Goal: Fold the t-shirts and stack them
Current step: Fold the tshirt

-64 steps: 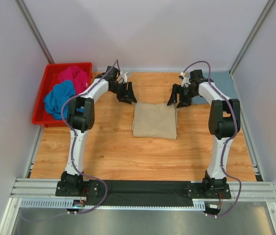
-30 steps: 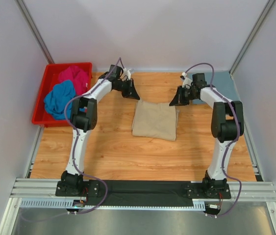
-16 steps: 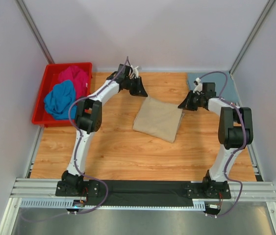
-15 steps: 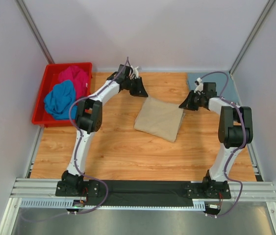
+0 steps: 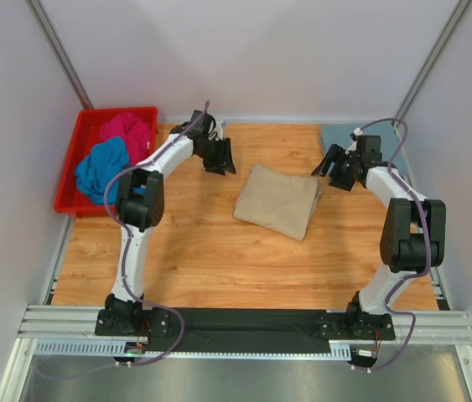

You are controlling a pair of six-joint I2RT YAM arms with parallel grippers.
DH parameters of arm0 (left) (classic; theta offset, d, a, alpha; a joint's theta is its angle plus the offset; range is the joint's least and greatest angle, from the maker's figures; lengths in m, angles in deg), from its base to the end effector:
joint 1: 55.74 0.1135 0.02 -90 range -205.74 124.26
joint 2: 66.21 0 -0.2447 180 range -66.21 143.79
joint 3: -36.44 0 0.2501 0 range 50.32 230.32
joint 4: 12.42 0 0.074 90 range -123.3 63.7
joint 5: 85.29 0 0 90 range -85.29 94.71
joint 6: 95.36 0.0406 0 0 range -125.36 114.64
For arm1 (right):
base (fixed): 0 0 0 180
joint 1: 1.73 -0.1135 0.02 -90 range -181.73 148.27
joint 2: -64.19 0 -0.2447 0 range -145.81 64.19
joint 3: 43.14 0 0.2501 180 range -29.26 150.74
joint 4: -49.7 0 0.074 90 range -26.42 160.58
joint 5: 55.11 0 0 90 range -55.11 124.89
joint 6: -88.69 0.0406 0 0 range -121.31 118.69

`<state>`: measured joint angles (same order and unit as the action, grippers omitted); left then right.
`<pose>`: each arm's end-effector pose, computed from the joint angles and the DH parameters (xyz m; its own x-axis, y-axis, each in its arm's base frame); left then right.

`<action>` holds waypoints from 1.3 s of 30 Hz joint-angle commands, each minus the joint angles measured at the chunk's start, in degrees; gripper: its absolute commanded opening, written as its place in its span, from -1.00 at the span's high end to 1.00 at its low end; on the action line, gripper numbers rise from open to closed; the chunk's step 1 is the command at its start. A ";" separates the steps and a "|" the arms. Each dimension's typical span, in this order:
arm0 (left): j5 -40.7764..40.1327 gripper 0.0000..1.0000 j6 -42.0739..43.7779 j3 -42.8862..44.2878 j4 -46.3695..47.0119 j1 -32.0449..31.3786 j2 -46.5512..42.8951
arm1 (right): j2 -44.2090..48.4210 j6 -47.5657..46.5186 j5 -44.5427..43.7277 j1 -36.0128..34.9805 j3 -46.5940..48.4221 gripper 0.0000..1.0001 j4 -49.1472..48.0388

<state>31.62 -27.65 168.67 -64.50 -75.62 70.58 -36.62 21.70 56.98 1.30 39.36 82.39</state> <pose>0.4717 -0.1901 0.1691 -0.9306 -0.0232 -0.3654 0.1992 0.8053 -0.5583 0.3739 -0.0045 0.1885 -0.7875 0.4044 -0.4650 0.1309 0.8471 0.5150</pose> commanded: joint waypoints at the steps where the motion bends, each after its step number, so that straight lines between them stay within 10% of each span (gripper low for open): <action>1: -2.31 -0.08 3.92 -5.39 -5.93 -0.34 -9.59 | -0.08 3.18 -4.07 -0.74 0.02 -0.48 4.39; 10: 0.42 -0.08 1.28 -18.14 -5.84 -0.34 -15.49 | -5.53 5.21 -3.72 -4.79 -2.95 -0.35 -0.61; 22: 7.52 -0.08 -0.48 -27.55 -0.50 -0.25 -18.05 | -7.90 2.57 0.77 -4.17 -5.61 0.71 -7.31; 29: 6.66 -0.09 -0.66 -27.73 -1.27 -0.25 -20.16 | -2.46 0.99 -3.01 -4.08 -2.00 -0.15 2.27; 39: 7.80 -0.18 0.93 -28.51 -2.68 -2.18 -17.61 | -3.51 1.60 -9.95 -4.08 -1.82 -0.23 6.86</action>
<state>37.48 -27.54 140.01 -67.34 -76.93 53.40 -40.08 23.91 50.57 -2.79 36.73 87.33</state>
